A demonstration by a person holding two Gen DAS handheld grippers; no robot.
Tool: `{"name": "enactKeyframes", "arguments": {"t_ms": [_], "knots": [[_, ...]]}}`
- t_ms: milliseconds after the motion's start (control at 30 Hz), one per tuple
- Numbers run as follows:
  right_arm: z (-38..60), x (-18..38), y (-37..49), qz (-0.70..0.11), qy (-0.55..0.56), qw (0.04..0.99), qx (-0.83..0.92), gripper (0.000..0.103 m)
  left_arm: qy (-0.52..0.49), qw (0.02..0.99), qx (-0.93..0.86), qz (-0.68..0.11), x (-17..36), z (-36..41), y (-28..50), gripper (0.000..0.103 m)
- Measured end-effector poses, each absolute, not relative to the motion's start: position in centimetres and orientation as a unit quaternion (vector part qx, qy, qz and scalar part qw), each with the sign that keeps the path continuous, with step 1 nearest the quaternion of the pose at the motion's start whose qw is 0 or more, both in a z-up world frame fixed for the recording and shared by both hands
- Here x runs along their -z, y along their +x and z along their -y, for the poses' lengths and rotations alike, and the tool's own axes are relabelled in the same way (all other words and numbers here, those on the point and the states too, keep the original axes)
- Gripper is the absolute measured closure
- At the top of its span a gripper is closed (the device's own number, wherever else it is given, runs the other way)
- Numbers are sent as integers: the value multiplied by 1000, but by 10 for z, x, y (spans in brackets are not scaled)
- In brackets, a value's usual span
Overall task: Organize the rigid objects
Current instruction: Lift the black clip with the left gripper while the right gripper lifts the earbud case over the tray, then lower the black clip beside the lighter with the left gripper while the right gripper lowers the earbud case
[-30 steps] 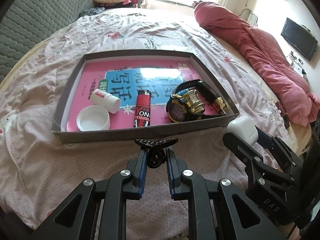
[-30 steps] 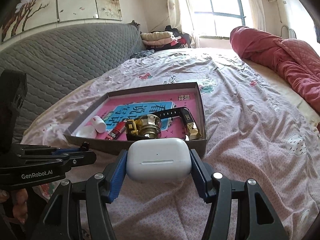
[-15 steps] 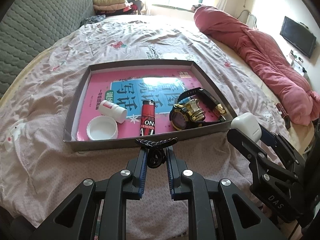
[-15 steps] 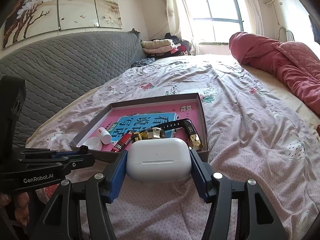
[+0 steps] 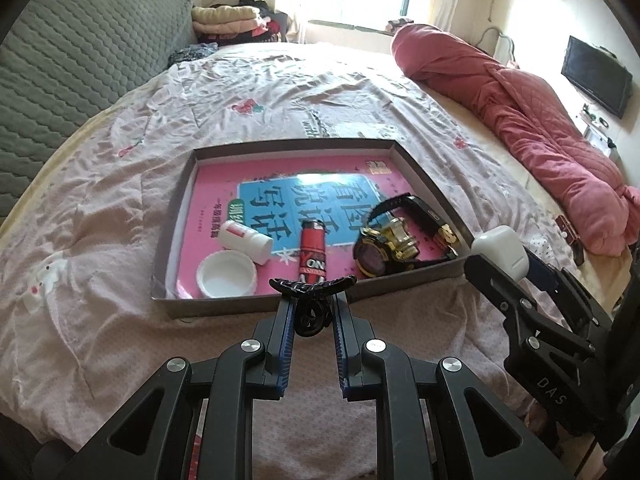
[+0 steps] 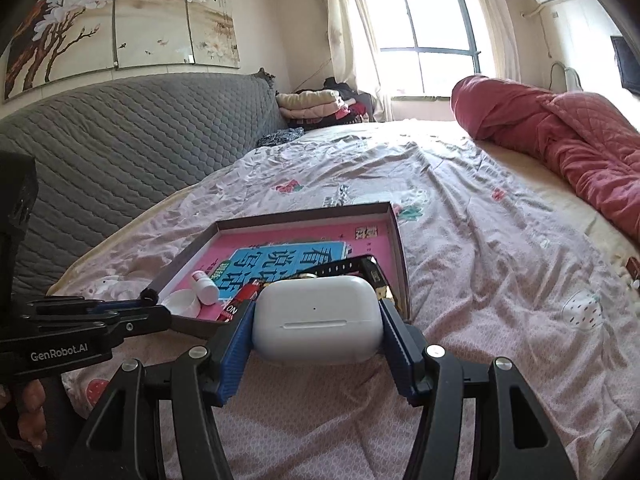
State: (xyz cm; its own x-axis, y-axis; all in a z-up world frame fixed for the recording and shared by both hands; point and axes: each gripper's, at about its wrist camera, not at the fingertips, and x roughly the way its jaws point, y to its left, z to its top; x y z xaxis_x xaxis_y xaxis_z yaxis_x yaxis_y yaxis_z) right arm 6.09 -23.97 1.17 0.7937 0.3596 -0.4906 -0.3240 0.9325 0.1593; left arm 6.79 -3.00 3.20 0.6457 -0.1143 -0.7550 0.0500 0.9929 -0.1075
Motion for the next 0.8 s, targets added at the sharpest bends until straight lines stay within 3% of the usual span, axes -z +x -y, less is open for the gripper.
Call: {"name": "enactKeyframes", "arguments": {"t_ms": [800], "knots": [[239,-20,73,-228,24,960,-160,43,-59,920,-10,-387,-49,-27,91,85]]}}
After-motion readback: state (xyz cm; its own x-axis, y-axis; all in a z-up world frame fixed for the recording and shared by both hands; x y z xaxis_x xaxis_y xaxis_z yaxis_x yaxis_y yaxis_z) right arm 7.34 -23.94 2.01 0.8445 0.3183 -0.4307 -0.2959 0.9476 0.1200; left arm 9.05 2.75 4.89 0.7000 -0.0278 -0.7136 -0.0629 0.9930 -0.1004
